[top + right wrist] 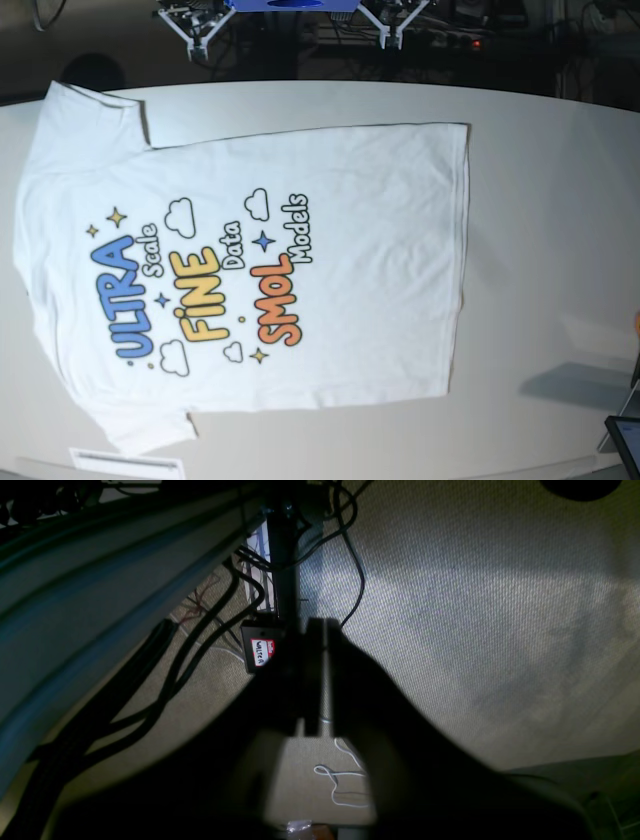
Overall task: Fold the T-shirt properly
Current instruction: 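Move both grippers from rest toward the shirt's shoulder corners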
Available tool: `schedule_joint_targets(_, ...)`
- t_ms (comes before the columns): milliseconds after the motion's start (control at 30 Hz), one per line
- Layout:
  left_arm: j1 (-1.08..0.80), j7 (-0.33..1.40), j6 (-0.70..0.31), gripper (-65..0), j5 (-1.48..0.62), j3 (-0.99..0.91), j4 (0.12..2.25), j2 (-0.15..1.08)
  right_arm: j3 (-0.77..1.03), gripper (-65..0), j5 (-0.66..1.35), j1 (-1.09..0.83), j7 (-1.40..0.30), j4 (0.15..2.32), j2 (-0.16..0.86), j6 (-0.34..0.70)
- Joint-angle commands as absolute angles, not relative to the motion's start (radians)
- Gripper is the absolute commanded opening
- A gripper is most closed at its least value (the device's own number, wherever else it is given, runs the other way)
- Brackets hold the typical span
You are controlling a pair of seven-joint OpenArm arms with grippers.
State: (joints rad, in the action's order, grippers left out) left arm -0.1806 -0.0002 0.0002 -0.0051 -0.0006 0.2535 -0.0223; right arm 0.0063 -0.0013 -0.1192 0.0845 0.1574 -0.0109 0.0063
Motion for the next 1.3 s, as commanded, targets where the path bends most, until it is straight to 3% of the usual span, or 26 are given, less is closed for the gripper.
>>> schedule_joint_targets(0, -0.188, -0.007, 0.004, -65.0, -0.007, -0.002, 0.255, -0.022, 0.008, -55.9, -0.002, -0.122, 0.091, 0.160, -0.008, 0.002)
schedule_joint_targets(367, -0.193, -0.008, 0.004, -65.0, -0.007, -0.001, 0.265, -0.022, 0.007, -56.0, -0.002, -0.124, 0.093, 0.160, -0.007, 0.002)
schedule_joint_targets(500, -0.311, -0.018, 0.004, -65.0, -0.007, -0.001, 0.449, 0.013, 0.007, -59.1, -0.002, -0.185, 0.093, 0.219, 0.013, 0.002)
schedule_joint_targets(600, -0.443, -0.074, 0.004, -65.0, -0.007, -0.002, 0.633, 0.044, 0.008, -65.0, -0.002, -0.298, 0.093, 0.372, 0.019, 0.001)
schedule_joint_targets(900, -0.667, -0.168, 0.005, -65.0, -0.008, -0.025, 0.901, 0.081, 0.021, -64.9, -0.002, -0.644, -0.018, 0.911, 0.021, -0.001)
schedule_joint_targets(1267, -0.823, -0.275, 0.004, -65.0, -0.007, -0.185, 1.242, 0.081, 0.289, -64.9, -0.002, -0.851, -0.277, 1.532, -0.008, 0.002)
